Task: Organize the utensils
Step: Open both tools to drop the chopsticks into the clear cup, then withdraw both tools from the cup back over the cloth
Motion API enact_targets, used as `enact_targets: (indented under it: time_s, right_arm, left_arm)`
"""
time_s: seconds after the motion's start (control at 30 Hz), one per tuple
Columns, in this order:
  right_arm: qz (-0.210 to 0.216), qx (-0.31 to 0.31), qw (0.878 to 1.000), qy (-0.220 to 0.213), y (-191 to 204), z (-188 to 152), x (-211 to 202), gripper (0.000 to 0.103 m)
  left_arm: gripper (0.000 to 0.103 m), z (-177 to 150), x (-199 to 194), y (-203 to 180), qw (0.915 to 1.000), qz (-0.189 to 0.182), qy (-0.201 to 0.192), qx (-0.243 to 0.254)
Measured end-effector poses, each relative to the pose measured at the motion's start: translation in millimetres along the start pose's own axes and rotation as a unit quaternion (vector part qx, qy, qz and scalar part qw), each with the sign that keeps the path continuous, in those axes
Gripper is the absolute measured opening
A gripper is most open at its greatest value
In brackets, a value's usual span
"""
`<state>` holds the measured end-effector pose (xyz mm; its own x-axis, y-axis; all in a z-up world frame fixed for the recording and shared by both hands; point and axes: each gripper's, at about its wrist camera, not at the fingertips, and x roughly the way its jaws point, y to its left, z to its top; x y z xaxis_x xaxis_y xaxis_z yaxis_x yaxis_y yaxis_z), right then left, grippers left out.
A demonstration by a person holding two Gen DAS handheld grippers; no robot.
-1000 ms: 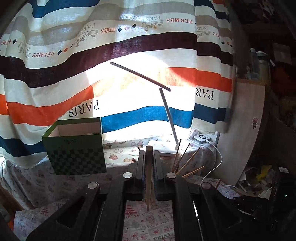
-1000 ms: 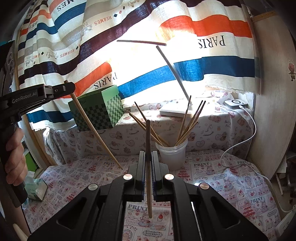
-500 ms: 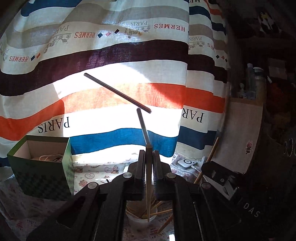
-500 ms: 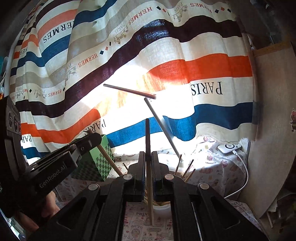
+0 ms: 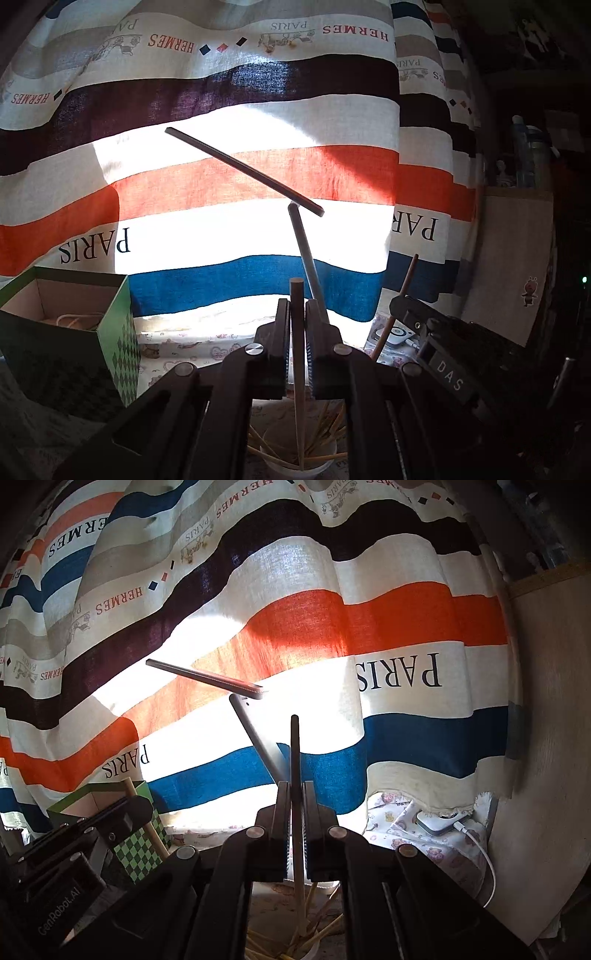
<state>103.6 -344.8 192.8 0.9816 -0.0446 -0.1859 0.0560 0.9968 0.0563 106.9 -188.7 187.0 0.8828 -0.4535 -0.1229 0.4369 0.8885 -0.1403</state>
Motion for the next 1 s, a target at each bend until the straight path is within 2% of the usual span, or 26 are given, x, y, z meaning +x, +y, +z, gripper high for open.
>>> enact_targets:
  time_s: [0.5, 0.6, 0.77, 1.0]
  right_arm:
    - [0.013, 0.003, 0.995, 0.102, -2.3, -35.5, 33.7, 0.006]
    - [0.014, -0.002, 0.994, 0.110, -5.4, -37.7, 36.4, 0.006]
    - [0.032, 0.003, 0.991, 0.132, -8.3, -41.9, 41.6, 0.006]
    - [0.034, -0.008, 0.990, 0.136, -5.7, -44.9, 40.3, 0.006]
  left_arm:
    - [0.007, 6.4, 11.1, 8.7, 0.9998, 0.006, -0.005, -0.016]
    - [0.007, 3.2, 14.3, 7.3, 0.9997, 0.023, -0.010, 0.007]
    - [0.006, 9.3, 25.9, 15.2, 0.9996, 0.013, -0.007, -0.023]
    - [0.006, 8.6, 29.6, 14.4, 0.9996, 0.005, -0.006, -0.028]
